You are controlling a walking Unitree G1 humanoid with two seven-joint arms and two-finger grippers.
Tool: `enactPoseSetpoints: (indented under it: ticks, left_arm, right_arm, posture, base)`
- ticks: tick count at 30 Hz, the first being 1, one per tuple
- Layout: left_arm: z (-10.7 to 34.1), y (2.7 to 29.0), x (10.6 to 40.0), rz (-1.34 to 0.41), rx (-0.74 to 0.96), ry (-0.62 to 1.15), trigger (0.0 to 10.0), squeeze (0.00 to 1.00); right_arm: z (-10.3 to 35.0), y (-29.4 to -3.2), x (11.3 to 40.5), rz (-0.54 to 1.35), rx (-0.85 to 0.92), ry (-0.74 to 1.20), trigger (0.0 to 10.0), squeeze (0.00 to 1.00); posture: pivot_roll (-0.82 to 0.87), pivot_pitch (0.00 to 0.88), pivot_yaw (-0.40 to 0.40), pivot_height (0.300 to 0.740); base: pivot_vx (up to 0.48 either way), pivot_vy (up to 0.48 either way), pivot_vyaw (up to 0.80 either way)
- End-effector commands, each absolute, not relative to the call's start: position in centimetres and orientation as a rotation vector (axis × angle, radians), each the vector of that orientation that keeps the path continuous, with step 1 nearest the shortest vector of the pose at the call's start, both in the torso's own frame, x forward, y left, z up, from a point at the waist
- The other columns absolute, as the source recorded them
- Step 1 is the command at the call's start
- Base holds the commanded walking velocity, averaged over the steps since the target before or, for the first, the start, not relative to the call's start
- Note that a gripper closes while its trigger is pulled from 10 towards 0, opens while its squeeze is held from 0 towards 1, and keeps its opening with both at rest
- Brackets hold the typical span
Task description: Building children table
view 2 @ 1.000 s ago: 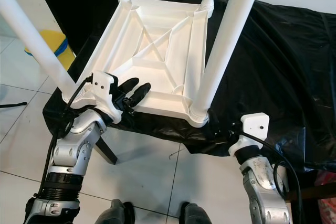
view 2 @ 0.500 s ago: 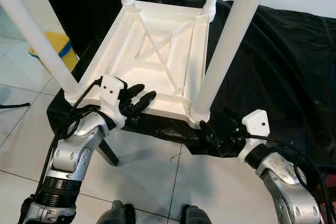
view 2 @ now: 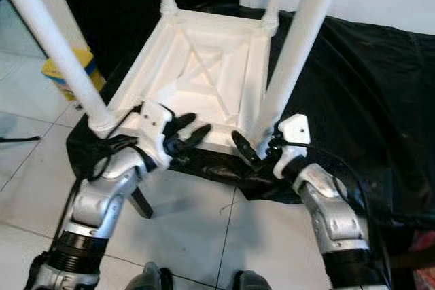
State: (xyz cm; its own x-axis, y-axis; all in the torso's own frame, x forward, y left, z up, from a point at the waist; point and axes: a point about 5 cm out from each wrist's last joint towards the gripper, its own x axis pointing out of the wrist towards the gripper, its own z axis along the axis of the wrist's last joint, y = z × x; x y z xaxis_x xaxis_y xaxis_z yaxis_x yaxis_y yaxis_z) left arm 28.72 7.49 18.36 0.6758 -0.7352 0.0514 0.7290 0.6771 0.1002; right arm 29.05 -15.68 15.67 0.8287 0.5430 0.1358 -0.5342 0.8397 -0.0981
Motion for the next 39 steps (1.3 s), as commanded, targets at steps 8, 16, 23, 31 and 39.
enactPoseSetpoints:
  ticks: [8,16,23,31,39]
  left_arm:
    - [17.7,6.6,27.9,-0.864,0.112,-0.078,10.0,0.00]
    - [17.5,6.2,27.8,-0.866,0.122,-0.086,10.0,0.00]
    - [17.1,5.9,27.8,-0.880,0.117,-0.073,10.0,0.00]
    - [16.5,5.1,28.0,-0.914,0.057,-0.016,10.0,0.00]
    - [16.0,4.7,28.2,-0.874,0.047,-0.006,10.0,0.00]
  right_arm:
    - [14.2,-16.4,29.3,0.515,-0.060,-0.116,0.0,0.00]
    - [13.1,-17.3,28.7,0.397,-0.055,-0.089,7.1,0.00]
    - [12.4,-17.5,28.4,0.237,-0.060,-0.067,10.0,0.00]
    - [10.8,-17.4,27.9,-0.074,-0.008,-0.016,10.0,0.00]
    - [10.6,-16.1,27.8,-0.258,0.063,-0.038,10.0,0.00]
  posture:
    - [0.01,0.085,-0.049,0.740]
    - [0.00,0.049,-0.052,0.740]
    - [-0.01,0.019,-0.049,0.740]
    - [-0.02,0.000,-0.042,0.740]
    - [-0.02,0.000,-0.040,0.740]
  base:
    - [0.000,0.000,0.00]
    - [0.000,0.000,0.00]
    - [0.000,0.000,0.00]
    - [0.000,0.000,0.00]
    - [0.000,0.000,0.00]
